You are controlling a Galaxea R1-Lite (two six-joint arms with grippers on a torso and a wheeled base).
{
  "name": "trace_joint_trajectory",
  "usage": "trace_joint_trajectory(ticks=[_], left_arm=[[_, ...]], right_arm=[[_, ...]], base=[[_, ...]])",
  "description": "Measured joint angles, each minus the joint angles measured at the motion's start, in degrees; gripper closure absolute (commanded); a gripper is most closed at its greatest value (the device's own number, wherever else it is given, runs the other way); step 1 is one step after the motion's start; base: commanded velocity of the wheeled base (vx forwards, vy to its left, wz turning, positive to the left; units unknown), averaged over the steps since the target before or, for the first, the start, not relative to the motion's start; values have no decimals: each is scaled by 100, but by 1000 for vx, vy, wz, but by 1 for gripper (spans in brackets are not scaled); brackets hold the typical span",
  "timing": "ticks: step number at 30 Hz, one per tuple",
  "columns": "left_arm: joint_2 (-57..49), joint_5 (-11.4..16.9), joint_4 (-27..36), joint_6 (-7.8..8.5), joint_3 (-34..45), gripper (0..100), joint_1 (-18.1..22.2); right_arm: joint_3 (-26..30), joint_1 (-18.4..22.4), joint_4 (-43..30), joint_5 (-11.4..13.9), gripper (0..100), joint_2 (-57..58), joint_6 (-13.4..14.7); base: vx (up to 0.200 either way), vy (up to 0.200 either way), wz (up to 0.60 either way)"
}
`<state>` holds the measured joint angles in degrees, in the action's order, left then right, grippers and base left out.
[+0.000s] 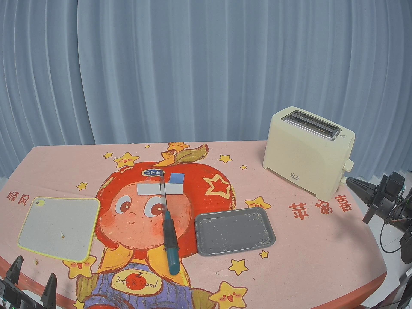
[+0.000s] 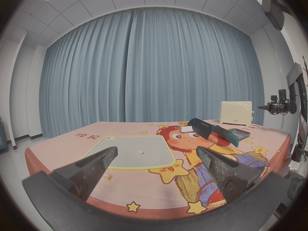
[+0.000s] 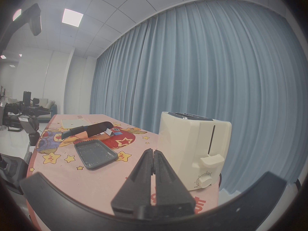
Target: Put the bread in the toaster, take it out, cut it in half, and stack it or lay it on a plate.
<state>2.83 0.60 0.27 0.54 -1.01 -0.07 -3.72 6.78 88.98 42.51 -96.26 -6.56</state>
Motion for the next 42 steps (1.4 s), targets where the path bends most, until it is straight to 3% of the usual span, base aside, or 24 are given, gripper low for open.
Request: trace_joint_trajectory(ticks=[29, 42], left_arm=[[0, 0, 0, 0, 0, 0, -2], [0, 2, 0, 0, 0, 0, -4]], right_arm=[[174, 278, -2, -26, 100, -412, -154], [229, 280, 0, -255, 100, -672, -118]], base=[[0, 0, 0], [0, 0, 0]])
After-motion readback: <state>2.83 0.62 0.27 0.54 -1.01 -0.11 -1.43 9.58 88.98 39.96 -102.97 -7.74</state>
